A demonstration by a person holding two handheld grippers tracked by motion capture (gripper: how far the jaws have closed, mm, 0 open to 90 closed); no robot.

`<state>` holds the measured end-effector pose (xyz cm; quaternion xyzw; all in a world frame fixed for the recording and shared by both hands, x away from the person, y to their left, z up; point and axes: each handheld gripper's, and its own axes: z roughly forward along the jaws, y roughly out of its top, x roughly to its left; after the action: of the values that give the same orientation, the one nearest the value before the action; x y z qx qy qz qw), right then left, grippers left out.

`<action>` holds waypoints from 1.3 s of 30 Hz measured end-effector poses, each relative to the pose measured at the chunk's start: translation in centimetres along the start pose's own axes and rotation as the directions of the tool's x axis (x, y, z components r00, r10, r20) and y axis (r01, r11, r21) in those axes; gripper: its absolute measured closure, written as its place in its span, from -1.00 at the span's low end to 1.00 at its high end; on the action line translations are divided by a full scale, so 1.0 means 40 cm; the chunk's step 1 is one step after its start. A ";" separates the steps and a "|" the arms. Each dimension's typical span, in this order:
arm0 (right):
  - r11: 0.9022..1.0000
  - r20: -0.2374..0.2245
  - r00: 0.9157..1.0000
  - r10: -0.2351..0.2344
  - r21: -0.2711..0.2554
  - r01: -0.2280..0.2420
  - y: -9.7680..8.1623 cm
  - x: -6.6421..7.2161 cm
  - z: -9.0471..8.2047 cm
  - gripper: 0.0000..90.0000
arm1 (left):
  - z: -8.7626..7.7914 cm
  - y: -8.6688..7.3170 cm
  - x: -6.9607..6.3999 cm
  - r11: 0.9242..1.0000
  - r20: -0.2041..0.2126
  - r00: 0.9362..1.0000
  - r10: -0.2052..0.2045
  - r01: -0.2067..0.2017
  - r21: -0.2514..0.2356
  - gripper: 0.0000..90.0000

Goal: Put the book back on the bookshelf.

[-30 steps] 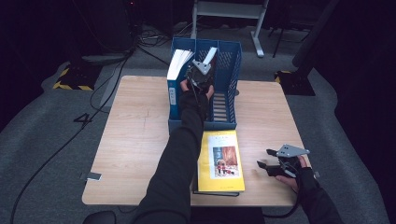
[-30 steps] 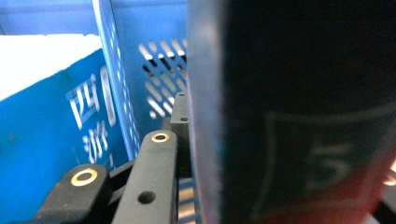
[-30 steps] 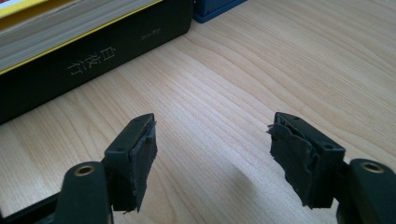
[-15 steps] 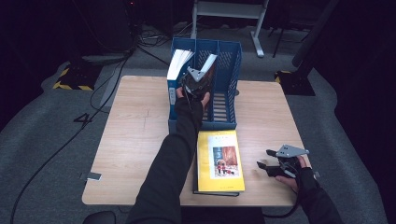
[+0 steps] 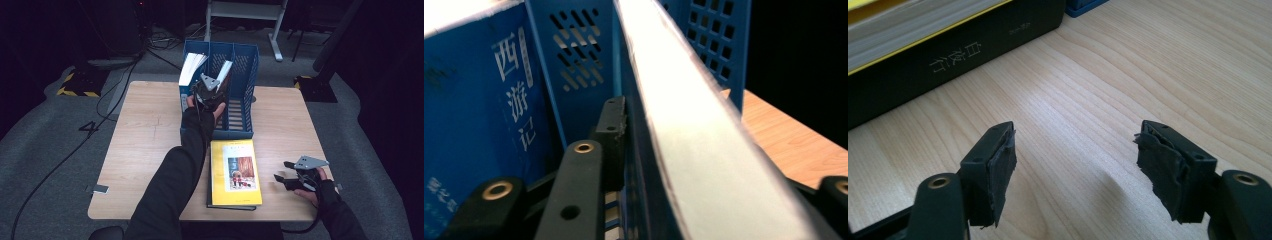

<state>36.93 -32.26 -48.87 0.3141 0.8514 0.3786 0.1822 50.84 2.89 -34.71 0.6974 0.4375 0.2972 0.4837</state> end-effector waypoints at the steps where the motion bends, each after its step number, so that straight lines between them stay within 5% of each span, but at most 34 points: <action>1: 1.000 -0.001 1.000 0.000 0.001 0.000 0.000 0.001 0.000 -0.28 | -0.002 0.004 0.000 1.000 -0.005 1.000 0.009 -0.009 0.006 0.39; 8: 1.000 0.002 1.000 -0.004 0.007 0.004 0.001 0.002 0.001 -0.28 | 0.015 0.028 0.008 0.998 0.026 1.000 0.012 -0.014 0.066 0.17; 14: 1.000 -0.005 1.000 -0.004 0.011 0.005 0.000 0.002 0.003 -0.28 | 0.024 0.040 0.003 0.993 -0.017 0.999 0.046 -0.044 0.106 0.46; 17: 1.000 -0.009 1.000 -0.009 0.014 0.009 0.001 0.003 0.003 -0.28 | 0.024 0.040 0.006 0.994 -0.025 0.999 0.040 -0.037 0.102 0.60; 27: 1.000 -0.014 1.000 -0.014 0.024 0.015 -0.002 0.005 0.006 -0.27 | 0.046 0.037 0.019 0.998 -0.062 0.997 0.036 -0.033 0.059 0.63; 33: 1.000 0.007 1.000 -0.001 0.024 0.001 -0.004 0.000 0.003 -0.27 | 0.073 0.045 0.029 0.999 -0.131 0.991 0.033 -0.029 0.037 0.63; 39: 1.000 0.004 1.000 0.009 0.015 -0.010 -0.007 -0.003 0.003 -0.27 | 0.084 0.048 0.040 1.000 -0.191 0.981 -0.011 0.011 -0.002 0.63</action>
<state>36.97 -32.42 -49.13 0.3203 0.8522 0.3725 0.1799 54.97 2.66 -34.12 0.6631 0.4856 0.3603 0.4412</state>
